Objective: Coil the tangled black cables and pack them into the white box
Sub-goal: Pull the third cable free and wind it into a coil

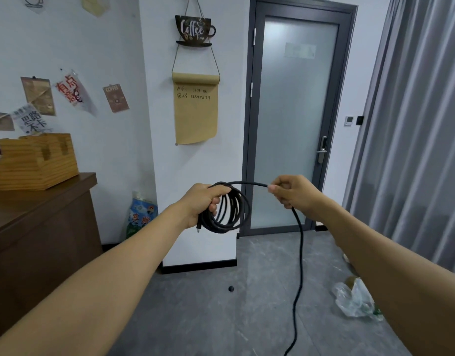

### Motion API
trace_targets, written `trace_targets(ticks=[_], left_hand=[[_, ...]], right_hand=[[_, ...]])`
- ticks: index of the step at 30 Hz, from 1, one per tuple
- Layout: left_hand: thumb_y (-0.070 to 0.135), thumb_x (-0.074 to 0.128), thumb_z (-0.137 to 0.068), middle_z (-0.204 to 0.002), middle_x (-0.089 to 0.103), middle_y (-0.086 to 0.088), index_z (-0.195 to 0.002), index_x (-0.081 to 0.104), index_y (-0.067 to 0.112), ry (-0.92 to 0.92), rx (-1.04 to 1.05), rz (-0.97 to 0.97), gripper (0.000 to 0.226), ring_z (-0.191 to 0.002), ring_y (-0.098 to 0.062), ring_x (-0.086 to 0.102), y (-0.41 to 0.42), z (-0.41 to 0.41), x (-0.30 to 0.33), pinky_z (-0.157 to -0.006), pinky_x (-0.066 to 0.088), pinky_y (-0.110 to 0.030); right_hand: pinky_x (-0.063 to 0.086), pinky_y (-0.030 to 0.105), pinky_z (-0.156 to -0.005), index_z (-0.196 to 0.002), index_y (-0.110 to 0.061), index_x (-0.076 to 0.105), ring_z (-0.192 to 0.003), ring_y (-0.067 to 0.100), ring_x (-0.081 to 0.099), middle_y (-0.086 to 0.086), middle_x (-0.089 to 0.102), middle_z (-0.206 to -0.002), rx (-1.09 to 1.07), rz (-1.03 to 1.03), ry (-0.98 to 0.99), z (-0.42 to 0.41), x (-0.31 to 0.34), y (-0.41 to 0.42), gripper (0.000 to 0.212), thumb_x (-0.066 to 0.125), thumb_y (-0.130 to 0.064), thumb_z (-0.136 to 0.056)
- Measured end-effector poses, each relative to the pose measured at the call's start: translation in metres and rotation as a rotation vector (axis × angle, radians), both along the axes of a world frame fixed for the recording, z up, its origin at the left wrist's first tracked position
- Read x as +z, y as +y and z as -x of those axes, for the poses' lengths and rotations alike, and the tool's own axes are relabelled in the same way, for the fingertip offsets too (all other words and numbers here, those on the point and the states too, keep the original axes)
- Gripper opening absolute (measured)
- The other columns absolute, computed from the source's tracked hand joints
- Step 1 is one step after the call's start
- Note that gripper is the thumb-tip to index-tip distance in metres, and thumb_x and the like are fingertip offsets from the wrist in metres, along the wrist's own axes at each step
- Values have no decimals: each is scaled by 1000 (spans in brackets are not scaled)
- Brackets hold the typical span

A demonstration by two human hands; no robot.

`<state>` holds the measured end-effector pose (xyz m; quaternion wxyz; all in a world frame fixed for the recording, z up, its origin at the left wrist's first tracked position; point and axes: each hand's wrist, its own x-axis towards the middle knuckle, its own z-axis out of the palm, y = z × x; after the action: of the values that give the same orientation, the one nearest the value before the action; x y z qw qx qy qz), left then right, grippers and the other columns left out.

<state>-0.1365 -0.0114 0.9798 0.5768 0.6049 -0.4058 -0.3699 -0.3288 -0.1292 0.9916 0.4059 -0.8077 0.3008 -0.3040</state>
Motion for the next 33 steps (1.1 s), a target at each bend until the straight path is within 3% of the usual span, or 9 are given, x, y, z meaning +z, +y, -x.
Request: trace_targets(ticks=[8,13,17,21,23,26,29,31,33], left_hand=[[15,63,-87,-32,37,7,-59,45,12,169,387,90,33,-27,-6,34,8,-45,-2,-39,35,-18],[14,60,-85,-45,47,-3,-60,48,8,121,596,115,29,-46,-19,41,10,-52,-1,-50,40,-25],[21,58,-88,-58,56,-5,-72,53,6,-210,659,116,22,-51,-20,54,2,-37,2,-54,43,-25],[29,58,-88,-63,64,-5,-76,51,8,-475,656,119,26,-52,-17,61,-3,-19,5,-59,47,-28],[30,59,-88,-59,64,-1,-70,48,11,-495,600,134,28,-50,-15,62,-6,-11,4,-65,51,-30],[35,60,-89,-54,61,2,-69,52,9,-586,515,91,33,-51,-10,58,-8,3,4,-57,45,-26],[29,58,-88,-57,65,-4,-64,59,7,-469,324,83,33,-54,-14,59,-7,18,5,-59,46,-26],[17,52,-90,-56,64,-4,-65,59,7,-252,178,93,28,-54,-17,61,-6,28,6,-64,52,-30],[22,54,-93,-49,59,0,-67,57,9,-35,91,103,29,-48,-17,58,-4,35,7,-57,52,-28]], right_hand=[[36,21,-53,-88,-9,66,-58,13,43,2,54,-65,-214,67,83,18,-17,-18,14,59,-21,-91],[50,28,-67,-90,-10,71,-75,19,58,3,64,-75,-299,223,130,11,-19,-15,13,61,-18,-90],[52,32,-70,-87,-17,71,-82,23,64,0,71,-87,-306,590,418,-14,0,11,17,54,-19,-89],[48,30,-68,-88,-20,69,-86,21,62,0,70,-94,-114,788,599,-32,15,34,17,53,-25,-91],[50,33,-73,-92,-21,70,-91,18,60,-3,70,-96,5,774,568,-38,20,43,18,55,-29,-91],[52,39,-78,-85,-22,71,-86,18,61,-4,70,-91,162,660,385,-46,25,51,15,58,-28,-90],[51,37,-77,-84,-23,71,-81,19,62,-2,69,-84,204,542,228,-47,29,51,13,60,-20,-90],[46,24,-68,-83,-13,70,-72,9,58,-8,65,-74,191,482,167,-43,30,49,13,60,-19,-90],[44,19,-66,-78,-15,67,-67,2,55,-12,61,-70,178,436,105,-38,30,47,14,60,-18,-90]])
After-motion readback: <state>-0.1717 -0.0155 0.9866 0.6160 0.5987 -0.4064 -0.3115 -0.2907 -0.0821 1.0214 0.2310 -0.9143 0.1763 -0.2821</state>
